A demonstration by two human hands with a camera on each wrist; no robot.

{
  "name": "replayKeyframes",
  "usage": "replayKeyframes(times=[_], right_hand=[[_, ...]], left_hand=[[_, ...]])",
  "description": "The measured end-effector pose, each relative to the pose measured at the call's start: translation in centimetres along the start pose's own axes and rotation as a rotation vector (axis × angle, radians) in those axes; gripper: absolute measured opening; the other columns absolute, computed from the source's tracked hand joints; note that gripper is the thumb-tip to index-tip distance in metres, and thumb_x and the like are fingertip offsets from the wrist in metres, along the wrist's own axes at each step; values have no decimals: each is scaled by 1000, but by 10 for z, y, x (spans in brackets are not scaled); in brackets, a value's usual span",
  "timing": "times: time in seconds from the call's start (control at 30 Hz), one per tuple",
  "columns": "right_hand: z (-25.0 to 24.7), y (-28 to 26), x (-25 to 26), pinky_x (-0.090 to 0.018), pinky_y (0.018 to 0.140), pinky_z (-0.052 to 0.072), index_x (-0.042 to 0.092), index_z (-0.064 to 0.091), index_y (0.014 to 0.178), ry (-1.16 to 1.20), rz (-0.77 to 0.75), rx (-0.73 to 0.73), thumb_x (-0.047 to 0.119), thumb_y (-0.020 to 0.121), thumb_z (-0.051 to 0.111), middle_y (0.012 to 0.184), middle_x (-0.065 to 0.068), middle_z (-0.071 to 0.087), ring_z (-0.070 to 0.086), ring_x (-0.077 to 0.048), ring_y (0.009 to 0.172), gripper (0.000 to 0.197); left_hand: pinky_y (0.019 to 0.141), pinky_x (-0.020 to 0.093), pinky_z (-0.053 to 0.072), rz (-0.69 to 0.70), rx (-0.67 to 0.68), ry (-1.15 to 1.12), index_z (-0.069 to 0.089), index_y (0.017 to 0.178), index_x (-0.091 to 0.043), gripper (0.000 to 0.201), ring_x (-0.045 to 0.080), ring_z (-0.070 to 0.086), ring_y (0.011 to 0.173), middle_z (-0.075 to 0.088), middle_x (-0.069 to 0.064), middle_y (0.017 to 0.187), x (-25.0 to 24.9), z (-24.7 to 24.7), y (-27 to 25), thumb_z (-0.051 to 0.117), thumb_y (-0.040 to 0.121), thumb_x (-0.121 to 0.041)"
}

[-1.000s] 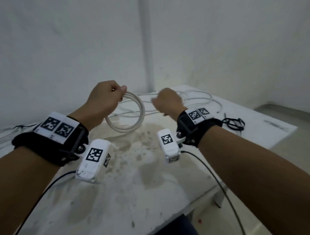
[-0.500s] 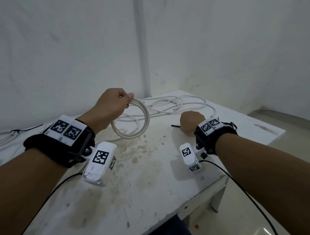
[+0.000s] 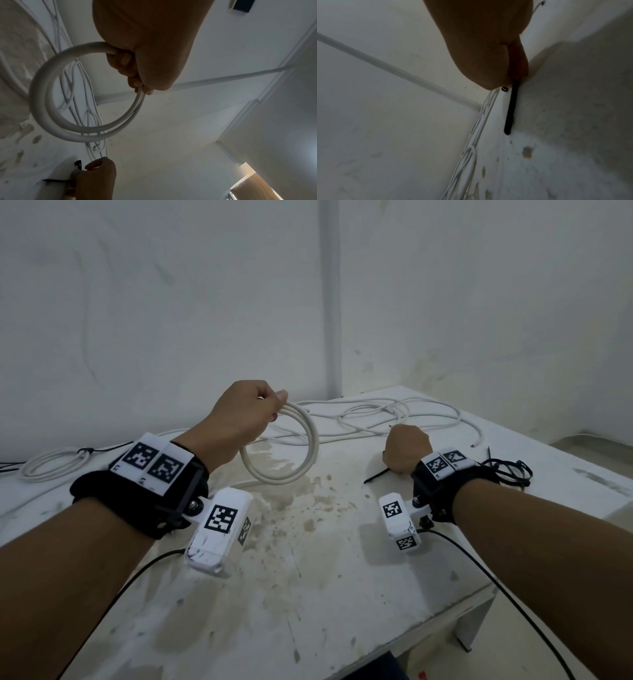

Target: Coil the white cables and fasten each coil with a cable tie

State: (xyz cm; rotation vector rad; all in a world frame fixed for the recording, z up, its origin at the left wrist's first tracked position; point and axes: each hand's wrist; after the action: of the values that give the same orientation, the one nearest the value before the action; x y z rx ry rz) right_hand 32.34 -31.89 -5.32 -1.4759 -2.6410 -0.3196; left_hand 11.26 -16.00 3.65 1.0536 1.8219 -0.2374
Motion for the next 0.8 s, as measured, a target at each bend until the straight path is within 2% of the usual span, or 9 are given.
replayKeyframes(times=[0.07, 0.13, 0.23, 0.37, 0.47, 0.53, 0.6, 0.7, 0.8], right_hand=[[4, 6, 3, -30, 69, 43, 3, 56, 89, 50, 45, -29, 10, 91, 57, 109, -18, 65, 64, -31, 100, 8], [8, 10, 1, -30, 70, 42, 1, 58, 102, 40, 74, -15, 15, 92, 57, 114, -19, 64, 63, -33, 102, 17], [12, 15, 1, -29, 68, 42, 5, 57, 88, 9, 30, 11, 14, 93, 55, 107, -17, 68, 65, -32, 97, 11], [13, 21, 23, -30, 74, 41, 2, 63, 98, 111, -41, -92, 8, 92, 57, 109, -18, 67, 63, -35, 107, 11], [-1, 25, 65, -34, 80, 48, 9, 67, 91, 404, -241, -272, 8, 88, 62, 97, -12, 70, 64, -32, 96, 5], [-15, 22, 102, -41, 77, 54, 14, 65, 81, 630, -384, -292, 8, 83, 67, 87, -8, 71, 68, -28, 82, 7], [-30, 15, 140, -39, 67, 57, 15, 62, 75, 828, -494, -175, 6, 81, 72, 81, -7, 71, 69, -23, 70, 15], [-46, 6, 186, -24, 51, 49, 10, 57, 72, 1203, -541, 269, -3, 84, 70, 75, -13, 62, 60, -16, 58, 23], [-49, 2, 218, -31, 61, 59, 7, 54, 70, 1373, -518, 577, -7, 89, 58, 71, -14, 57, 60, -23, 62, 24]], left_hand=[[50, 27, 29, -3, 1, 2, 57, 73, -15, 32, 10, 39, 50, 56, 3, 70, 5, -4, 1, 57, 99, -33], [51, 27, 29, -4, -3, 6, 58, 73, -15, 31, 10, 40, 50, 56, 3, 69, 11, -7, 2, 58, 99, -33], [50, 27, 30, -14, -7, 2, 58, 72, -15, 32, 9, 40, 49, 55, 2, 68, 19, -10, 5, 58, 98, -33], [51, 26, 29, -8, 12, -32, 55, 72, -15, 33, 10, 41, 49, 52, 1, 66, 27, -13, 7, 57, 99, -32], [51, 26, 26, 27, 21, -79, 51, 71, -14, 34, 2, 43, 43, 47, 2, 64, 31, -18, 8, 55, 101, -29], [50, 26, 24, 49, 11, -102, 50, 70, -15, 34, 3, 39, 41, 46, 1, 61, 35, -24, 9, 55, 101, -28], [49, 26, 25, 62, -17, -83, 51, 71, -15, 33, 2, 40, 41, 47, -2, 58, 41, -33, 10, 55, 101, -28], [51, 25, 29, 54, -81, -9, 55, 76, -12, 30, 0, 43, 42, 48, -10, 54, 54, -52, 10, 54, 101, -28], [57, 34, 43, 57, -190, 64, 57, 77, -13, 29, 4, 50, 54, 53, -12, 58, 69, -73, 9, 54, 100, -31]])
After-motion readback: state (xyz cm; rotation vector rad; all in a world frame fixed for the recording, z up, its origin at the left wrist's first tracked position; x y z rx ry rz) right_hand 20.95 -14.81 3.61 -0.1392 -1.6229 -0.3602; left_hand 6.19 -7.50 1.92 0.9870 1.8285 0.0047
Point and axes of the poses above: each hand's wrist, its own y-axis towards the middle knuckle, its own z-axis out of the palm, x = y × z
